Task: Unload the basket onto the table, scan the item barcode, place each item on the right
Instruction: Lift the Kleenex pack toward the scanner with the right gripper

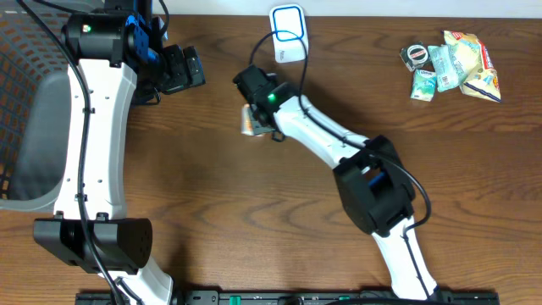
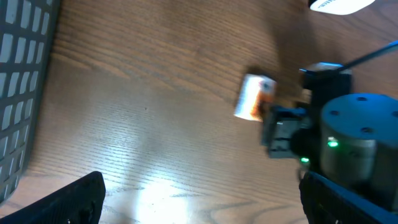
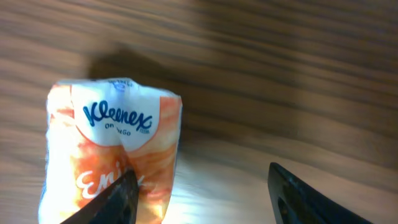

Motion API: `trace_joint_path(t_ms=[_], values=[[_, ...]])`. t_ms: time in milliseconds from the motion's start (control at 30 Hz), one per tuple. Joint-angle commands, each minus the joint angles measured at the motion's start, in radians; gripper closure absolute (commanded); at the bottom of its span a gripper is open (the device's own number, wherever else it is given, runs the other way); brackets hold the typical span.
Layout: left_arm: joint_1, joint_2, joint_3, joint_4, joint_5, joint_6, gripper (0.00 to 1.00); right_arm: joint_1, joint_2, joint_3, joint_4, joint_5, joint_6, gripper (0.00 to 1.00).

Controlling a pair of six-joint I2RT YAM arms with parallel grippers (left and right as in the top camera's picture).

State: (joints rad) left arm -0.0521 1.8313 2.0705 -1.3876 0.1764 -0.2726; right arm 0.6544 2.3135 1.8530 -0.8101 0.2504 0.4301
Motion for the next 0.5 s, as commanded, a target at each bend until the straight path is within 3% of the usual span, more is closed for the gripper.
trace_joint_path(t_ms=[0,133,267,367,467], values=[[0.006,0.005,0.003,-0.003,-0.013,0.006,0.02,-0.048,-0.052,-0.014,-0.082,0.195,0.003,0.39],[0.006,0.005,0.003,-0.003,-0.013,0.006,0.02,-0.064,-0.119,-0.014,-0.136,0.175,-0.040,0.39],[0.006,0.005,0.003,-0.003,-0.013,0.006,0.02,-0.062,-0.161,-0.014,-0.084,0.092,-0.091,0.34],[0.006,0.005,0.003,-0.003,-0.013,0.006,0.02,-0.060,-0.153,-0.016,0.003,-0.127,-0.227,0.33],[0.006,0.005,0.003,-0.003,-0.013,0.006,0.02,-0.044,-0.136,-0.016,0.019,-0.169,-0.343,0.35]])
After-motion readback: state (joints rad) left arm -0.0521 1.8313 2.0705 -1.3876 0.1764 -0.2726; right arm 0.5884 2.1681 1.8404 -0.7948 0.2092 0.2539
